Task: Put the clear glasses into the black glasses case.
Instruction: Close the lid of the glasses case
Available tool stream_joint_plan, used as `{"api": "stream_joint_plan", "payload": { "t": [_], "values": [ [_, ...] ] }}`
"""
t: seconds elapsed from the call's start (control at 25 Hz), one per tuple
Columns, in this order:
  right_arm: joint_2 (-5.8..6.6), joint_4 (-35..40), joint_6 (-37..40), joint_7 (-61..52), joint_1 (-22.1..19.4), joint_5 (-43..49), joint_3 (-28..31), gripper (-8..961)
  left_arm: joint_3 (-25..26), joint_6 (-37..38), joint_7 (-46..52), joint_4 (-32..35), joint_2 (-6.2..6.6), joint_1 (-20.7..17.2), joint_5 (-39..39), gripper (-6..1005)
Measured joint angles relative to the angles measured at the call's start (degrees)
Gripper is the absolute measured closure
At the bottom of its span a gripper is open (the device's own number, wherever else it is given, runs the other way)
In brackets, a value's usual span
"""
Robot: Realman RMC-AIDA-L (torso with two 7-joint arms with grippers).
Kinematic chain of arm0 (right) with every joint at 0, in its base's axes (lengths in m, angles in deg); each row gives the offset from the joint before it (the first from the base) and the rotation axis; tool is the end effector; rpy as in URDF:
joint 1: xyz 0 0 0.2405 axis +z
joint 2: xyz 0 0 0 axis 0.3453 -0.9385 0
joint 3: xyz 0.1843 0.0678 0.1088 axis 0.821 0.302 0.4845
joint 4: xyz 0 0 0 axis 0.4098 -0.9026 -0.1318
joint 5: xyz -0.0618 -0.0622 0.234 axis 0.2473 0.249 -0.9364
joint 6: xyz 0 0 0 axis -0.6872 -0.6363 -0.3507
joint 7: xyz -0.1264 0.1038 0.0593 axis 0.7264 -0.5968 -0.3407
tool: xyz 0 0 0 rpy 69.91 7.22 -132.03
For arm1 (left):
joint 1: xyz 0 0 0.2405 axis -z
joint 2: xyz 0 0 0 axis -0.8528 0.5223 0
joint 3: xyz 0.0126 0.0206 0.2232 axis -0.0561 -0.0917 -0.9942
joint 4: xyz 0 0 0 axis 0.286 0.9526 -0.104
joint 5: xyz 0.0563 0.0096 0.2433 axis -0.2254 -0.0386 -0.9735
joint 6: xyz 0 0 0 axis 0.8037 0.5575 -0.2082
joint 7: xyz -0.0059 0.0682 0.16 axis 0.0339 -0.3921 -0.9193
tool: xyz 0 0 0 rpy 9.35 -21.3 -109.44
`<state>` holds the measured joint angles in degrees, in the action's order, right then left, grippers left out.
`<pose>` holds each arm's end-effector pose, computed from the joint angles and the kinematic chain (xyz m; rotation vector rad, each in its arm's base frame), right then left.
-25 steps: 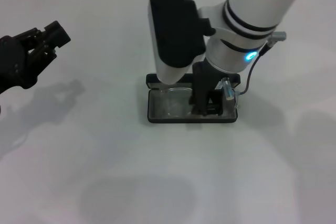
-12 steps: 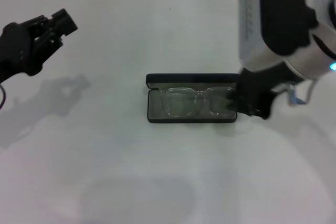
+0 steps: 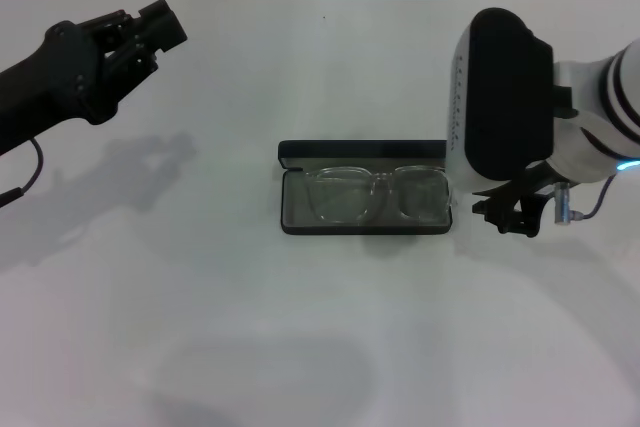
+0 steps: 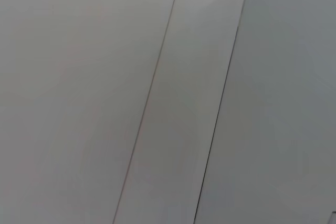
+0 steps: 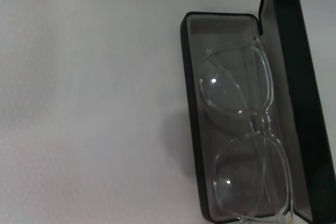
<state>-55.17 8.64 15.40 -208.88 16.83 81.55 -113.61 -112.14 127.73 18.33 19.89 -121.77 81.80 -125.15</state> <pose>0.0840 0.3531 -0.0606 -2.7363 -0.1274 -0.7735 -0.2497 0.3308 0.0578 -2.3517 -0.5275 -1.3275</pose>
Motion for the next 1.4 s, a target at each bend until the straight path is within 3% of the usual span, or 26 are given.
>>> {"api": "stream_joint_plan", "payload": {
  "t": [0.92,1.4],
  "values": [
    [-0.01,-13.7,-10.0,0.6,7.5,1.3,-7.0,836,0.4,-0.1,-0.4,-0.1,-0.33,-1.8,0.0,817],
    [-0.01,-15.1,-11.7,1.1,7.9,0.7,-7.1,836,0.4,-0.1,-0.5,-0.1,-0.32,-2.0,0.1,818]
  ]
}}
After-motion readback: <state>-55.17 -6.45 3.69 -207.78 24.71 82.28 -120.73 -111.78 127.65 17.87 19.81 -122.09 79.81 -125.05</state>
